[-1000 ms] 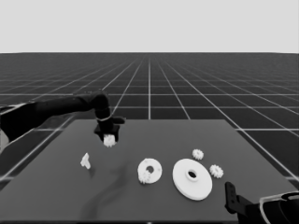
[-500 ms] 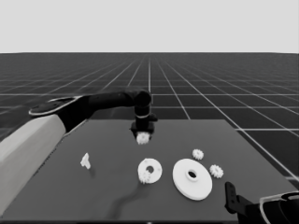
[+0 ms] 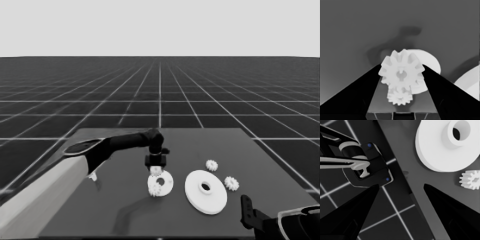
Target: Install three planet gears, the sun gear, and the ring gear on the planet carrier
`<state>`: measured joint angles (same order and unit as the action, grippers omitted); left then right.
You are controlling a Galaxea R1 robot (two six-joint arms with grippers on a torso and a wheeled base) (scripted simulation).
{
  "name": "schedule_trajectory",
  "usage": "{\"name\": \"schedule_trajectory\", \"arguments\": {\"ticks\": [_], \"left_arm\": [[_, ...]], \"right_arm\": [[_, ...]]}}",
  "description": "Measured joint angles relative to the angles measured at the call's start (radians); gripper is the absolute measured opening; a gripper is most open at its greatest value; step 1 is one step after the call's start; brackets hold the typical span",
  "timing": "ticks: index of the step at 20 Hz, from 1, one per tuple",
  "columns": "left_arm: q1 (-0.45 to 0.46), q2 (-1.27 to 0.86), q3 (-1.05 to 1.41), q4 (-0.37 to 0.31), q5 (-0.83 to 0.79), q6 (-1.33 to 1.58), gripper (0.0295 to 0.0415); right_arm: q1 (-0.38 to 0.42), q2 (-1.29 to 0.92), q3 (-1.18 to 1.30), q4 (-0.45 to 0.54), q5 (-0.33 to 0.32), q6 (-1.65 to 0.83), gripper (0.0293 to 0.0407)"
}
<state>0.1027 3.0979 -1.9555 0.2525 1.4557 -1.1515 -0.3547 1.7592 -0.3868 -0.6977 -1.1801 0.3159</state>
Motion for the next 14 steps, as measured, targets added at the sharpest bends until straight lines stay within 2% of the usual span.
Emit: {"name": "schedule_trajectory", "arguments": {"ticks": [5, 7, 8, 14], "left_arm": [[0.018, 0.011, -0.033, 0.016, -0.015, 0.018, 0.0312], [0.019, 0.012, -0.035, 0.016, -0.016, 0.018, 0.0372], [0.019, 0.012, -0.035, 0.017, -0.016, 0.019, 0.0381], [0.019, 0.012, -0.035, 0.017, -0.016, 0.019, 0.0385]], "right_arm": [[0.000, 0.000, 0.000, 0.000, 0.000, 0.000, 0.0385], [0.000, 0.000, 0.000, 0.000, 0.000, 0.000, 0.0385], [0.000, 0.000, 0.000, 0.000, 0.000, 0.000, 0.0385], [0.000, 0.000, 0.000, 0.000, 0.000, 0.000, 0.0385]]}}
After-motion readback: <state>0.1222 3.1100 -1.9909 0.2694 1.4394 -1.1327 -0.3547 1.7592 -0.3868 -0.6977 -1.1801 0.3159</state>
